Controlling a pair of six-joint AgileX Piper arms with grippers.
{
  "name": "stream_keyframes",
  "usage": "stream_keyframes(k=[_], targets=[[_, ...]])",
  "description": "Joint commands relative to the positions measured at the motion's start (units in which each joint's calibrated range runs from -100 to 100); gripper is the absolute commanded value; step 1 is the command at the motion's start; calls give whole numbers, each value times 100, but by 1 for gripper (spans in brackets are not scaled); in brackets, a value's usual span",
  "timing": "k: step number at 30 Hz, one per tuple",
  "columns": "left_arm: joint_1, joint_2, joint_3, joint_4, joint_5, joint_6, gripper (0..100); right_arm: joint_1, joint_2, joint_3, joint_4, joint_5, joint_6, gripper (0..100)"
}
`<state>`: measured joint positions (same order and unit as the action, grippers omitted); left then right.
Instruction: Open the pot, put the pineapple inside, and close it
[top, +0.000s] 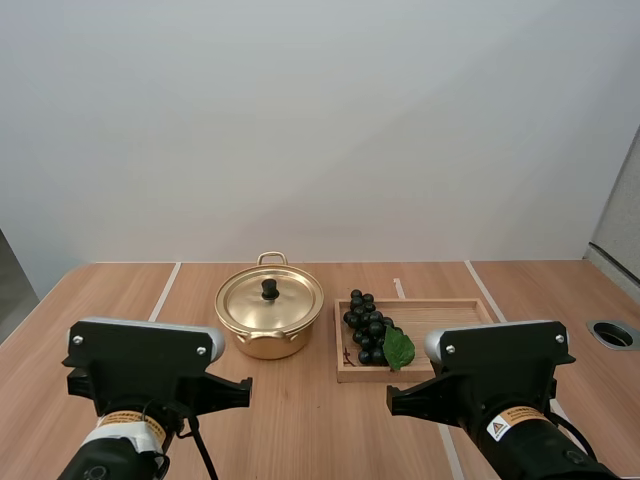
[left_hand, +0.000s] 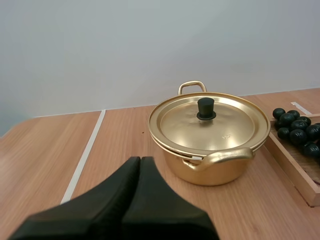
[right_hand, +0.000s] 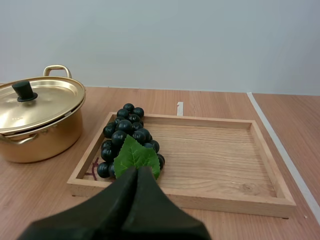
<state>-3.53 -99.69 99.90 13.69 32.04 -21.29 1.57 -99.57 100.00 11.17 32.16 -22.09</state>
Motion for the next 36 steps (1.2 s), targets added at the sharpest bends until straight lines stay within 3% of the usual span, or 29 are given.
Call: stream_keyframes(k=[1, 26, 30, 32, 36], targets=[[18, -31, 10, 53, -117, -57, 0, -20, -43, 0, -29, -42, 43, 0], [17, -31, 10, 26, -117, -57, 0, 10, -43, 0, -208, -42, 43, 0], [17, -31, 10, -921, -241, 434, 0, 10, -43, 0, -333, -42, 43, 0], [17, -31, 10, -1185, -255, 714, 0, 10, -43, 0, -643, -42, 1, 0], [17, -31, 10, -1400, -255, 1003, 0, 10, -43, 0, -679, -42, 1, 0]])
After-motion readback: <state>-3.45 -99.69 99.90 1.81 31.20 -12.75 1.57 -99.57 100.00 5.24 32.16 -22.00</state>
